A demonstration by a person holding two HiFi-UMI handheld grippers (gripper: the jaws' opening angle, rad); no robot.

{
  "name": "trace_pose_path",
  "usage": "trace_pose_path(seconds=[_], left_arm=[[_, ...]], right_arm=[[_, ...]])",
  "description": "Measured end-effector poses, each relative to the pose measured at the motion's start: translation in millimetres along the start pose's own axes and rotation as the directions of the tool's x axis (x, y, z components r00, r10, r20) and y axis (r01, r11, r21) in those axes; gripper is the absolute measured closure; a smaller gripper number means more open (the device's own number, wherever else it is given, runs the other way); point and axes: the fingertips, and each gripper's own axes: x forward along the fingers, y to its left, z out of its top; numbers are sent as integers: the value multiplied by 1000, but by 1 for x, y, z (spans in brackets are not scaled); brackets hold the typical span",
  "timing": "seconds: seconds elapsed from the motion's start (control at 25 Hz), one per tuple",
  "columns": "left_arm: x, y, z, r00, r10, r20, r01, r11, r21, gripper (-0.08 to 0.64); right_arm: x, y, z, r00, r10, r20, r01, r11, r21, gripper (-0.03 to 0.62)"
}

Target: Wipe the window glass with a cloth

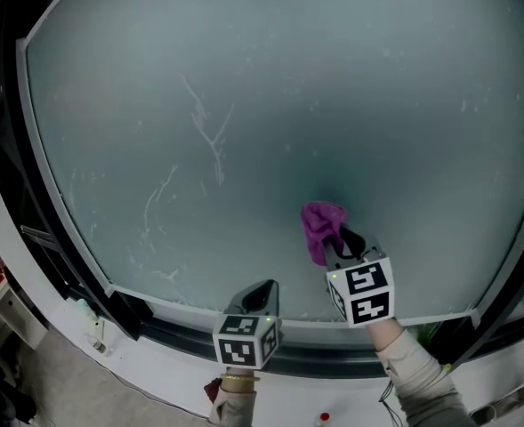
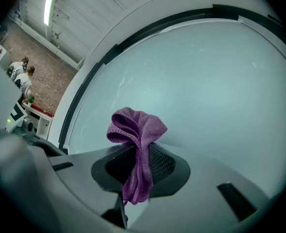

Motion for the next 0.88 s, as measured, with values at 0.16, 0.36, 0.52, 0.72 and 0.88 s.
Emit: trace_pose_path(seconds=[0.16, 0.36, 0.52, 0.72, 0.88], left_arm=[[-2, 4, -5, 1000, 12, -6, -12, 1000, -10, 555], [-3, 6, -5, 1000, 17, -3, -17, 1000, -14, 555], [-3, 5, -2, 1000, 15, 5, -15, 1000, -13, 555], [0, -2, -1, 1000, -1, 3, 1, 1000, -11, 555], [5, -15, -3, 1000, -28, 0, 28, 1000, -11, 555]], right_arm=[[15, 10, -12, 1000, 13, -28, -13, 1000, 1, 528], [26, 11, -23, 998, 14, -63, -13, 1000, 15, 529], [26, 6, -25, 997, 3, -75, -1, 1000, 16, 529], [17, -7, -27, 997, -19, -81, 20, 1000, 13, 528], [5, -27, -34, 994, -59, -92, 60, 998, 12, 528]])
